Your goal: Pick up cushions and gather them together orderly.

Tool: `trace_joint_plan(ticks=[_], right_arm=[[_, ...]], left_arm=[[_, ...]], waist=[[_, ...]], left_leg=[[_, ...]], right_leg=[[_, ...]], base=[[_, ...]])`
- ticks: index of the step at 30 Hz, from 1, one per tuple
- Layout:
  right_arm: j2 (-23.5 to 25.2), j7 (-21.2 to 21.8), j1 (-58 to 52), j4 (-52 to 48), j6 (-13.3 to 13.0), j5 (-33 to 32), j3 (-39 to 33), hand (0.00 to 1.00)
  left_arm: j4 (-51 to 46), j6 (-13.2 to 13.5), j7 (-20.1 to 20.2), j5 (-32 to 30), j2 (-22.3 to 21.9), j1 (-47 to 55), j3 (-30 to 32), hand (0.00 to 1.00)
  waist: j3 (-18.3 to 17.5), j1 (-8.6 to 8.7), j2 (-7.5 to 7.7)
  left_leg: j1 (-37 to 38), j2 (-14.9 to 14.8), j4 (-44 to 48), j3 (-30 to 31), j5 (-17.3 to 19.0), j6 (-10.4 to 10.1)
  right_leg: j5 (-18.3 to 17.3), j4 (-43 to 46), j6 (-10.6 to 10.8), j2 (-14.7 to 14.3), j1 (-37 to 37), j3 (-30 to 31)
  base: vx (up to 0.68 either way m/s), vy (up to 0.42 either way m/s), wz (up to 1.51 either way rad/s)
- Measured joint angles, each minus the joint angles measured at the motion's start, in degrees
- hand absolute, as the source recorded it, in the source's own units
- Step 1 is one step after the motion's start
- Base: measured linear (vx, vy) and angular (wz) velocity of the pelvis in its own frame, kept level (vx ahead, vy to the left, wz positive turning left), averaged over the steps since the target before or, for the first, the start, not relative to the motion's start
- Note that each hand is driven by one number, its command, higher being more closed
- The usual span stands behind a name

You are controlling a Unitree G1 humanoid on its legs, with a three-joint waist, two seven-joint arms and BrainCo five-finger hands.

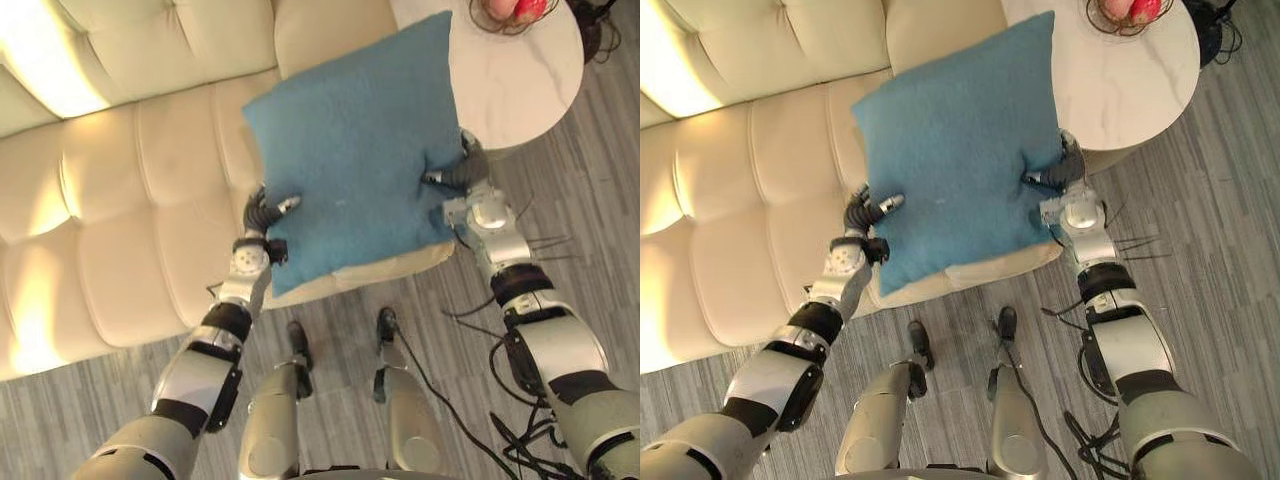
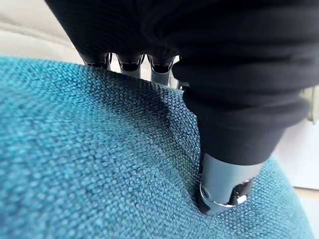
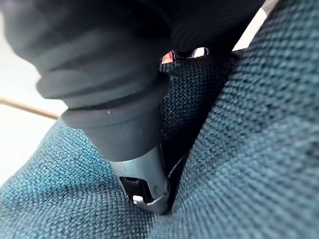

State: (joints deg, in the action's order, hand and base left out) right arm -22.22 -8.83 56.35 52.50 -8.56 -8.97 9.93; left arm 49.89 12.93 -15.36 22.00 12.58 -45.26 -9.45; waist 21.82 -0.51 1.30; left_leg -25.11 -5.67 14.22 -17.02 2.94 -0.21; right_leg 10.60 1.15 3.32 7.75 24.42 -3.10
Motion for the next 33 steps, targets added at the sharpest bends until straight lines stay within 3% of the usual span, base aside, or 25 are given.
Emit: trace_joint_plan(ticks=[4, 9, 12, 17, 21, 23, 25, 28, 29, 30, 32, 33], right_arm=[[0.31, -0.23, -2.48, -6.16, -0.03, -0.1, 1.42, 1.0], [0.93, -1.09, -14.72, -19.4, -0.14, -0.17, 1.29, 1.0], [4.28, -1.19, -28.71, -32.99, -0.15, 0.03, -1.69, 1.0], [7.56, -0.98, -41.53, -46.68, -0.38, 0.06, -3.21, 1.0], [11.3, 1.39, -50.56, -52.07, -1.62, 0.2, -2.5, 1.0], [11.38, 1.73, -53.52, -52.84, -2.35, 0.64, -1.78, 1.0], [11.44, 1.72, -54.79, -53.62, -2.49, 1.45, -1.62, 1.0], [11.55, 1.69, -55.61, -53.61, -2.8, 2.89, -1.66, 1.0], [12.11, 1.61, -56.28, -53.6, -3.0, 3.12, -1.66, 1.0], [12.64, 1.55, -57.03, -53.54, -3.21, 4.2, -1.58, 1.0], [12.39, 1.53, -56.62, -53.3, -3.58, 5.09, -1.08, 1.0], [11.85, 1.53, -55.9, -53.28, -3.65, 5.1, -0.94, 1.0]], left_arm=[[-5.41, 0.22, -1.57, 0.17, 1.0, 0.35, 0.0, 1.0], [-19.96, 1.14, -2.44, 0.07, 2.25, 7.3, -0.1, 1.0], [-32.56, 1.47, -2.48, -0.22, 2.05, 19.35, -1.27, 1.0], [-42.5, 2.18, -1.96, -0.22, 0.1, 33.72, -1.6, 1.0], [-48.24, 2.42, -0.11, -0.22, -1.4, 47.25, -1.55, 1.0], [-49.87, 3.2, 0.63, -0.4, -2.43, 51.72, -1.57, 1.0], [-49.86, 3.31, 1.1, -0.49, -2.95, 52.26, -1.58, 1.0], [-49.83, 3.31, 1.69, -0.95, -2.8, 52.15, -1.59, 1.0], [-49.6, 3.27, 1.75, -1.37, -2.61, 51.92, -1.59, 1.0], [-49.52, 3.28, 1.76, -1.41, -2.56, 52.33, -1.59, 1.0], [-49.43, 3.31, 1.75, -1.4, -2.54, 53.13, -1.56, 1.0], [-49.41, 3.36, 1.73, -1.4, -2.77, 53.12, -1.54, 1.0]], waist=[[0.7, 0.0, 0.13], [0.67, 0.42, 0.15], [0.56, 1.39, 0.17], [0.19, 1.39, 0.19], [-6.46, 0.79, 0.2], [-8.68, -0.28, 0.13], [-9.16, 0.03, 0.09], [-9.42, 0.18, 0.23], [-9.53, 0.97, 0.49], [-10.14, 1.24, 1.18], [-12.01, -0.35, 1.77], [-12.59, -1.12, 0.89]], left_leg=[[-0.29, -0.49, -0.73, 0.94, -1.13, -0.76], [1.46, -0.75, -2.35, 1.13, -1.79, -1.34], [5.83, -0.69, -4.51, 0.99, -1.75, -1.4], [10.72, -0.47, -6.45, 0.38, -1.74, -1.42], [14.7, -0.02, -9.66, -0.47, -1.92, -1.8], [17.57, -0.07, -10.17, -0.57, -1.71, -2.11], [18.65, 0.01, -9.41, 0.88, -1.68, -2.14], [18.66, -0.02, -8.1, 3.48, -1.62, -1.62], [17.96, 0.61, -6.52, 6.28, -1.61, -1.4], [17.38, 1.61, -4.82, 9.18, -1.88, -1.53], [12.76, 2.27, -1.18, 11.67, -1.93, -1.6], [10.01, 1.64, -0.39, 13.16, -2.7, -2.63]], right_leg=[[-0.04, -0.76, -0.04, -0.87, -0.01, 0.09], [-0.03, -1.4, -0.04, -1.37, -1.4, 0.09], [-0.07, -2.71, -0.01, -1.65, -5.48, 0.36], [-0.24, -3.53, 0.16, -1.81, -9.49, 1.57], [-2.11, -3.72, 0.84, -1.66, -11.77, 2.2], [-3.86, -1.72, 0.93, -1.73, -13.38, 2.17], [-7.23, 4.46, 1.23, -1.33, -12.84, 1.42], [-12.15, 15.28, 4.1, -0.29, -11.08, 4.17], [-18.42, 27.27, 2.12, 0.34, -9.59, 7.46], [-21.56, 34.48, 3.04, 0.35, -10.29, 9.86], [-25.02, 32.03, 2.94, -0.51, -11.55, 12.46], [-25.8, 27.67, 3.2, -1.21, -12.04, 12.02]], base=[[-0.08, -0.066, 0.03], [-0.02, -0.052, 0.0], [0.07, -0.018, -0.02], [0.04, -0.007, -0.06], [0.03, -0.003, -0.06], [0.03, 0.002, -0.05], [-0.01, 0.02, 0.33], [-0.08, -0.007, 0.68], [-0.03, -0.118, 1.37], [0.0, -0.143, 1.38], [-0.04, -0.189, 0.92], [-0.15, -0.25, 0.72]])
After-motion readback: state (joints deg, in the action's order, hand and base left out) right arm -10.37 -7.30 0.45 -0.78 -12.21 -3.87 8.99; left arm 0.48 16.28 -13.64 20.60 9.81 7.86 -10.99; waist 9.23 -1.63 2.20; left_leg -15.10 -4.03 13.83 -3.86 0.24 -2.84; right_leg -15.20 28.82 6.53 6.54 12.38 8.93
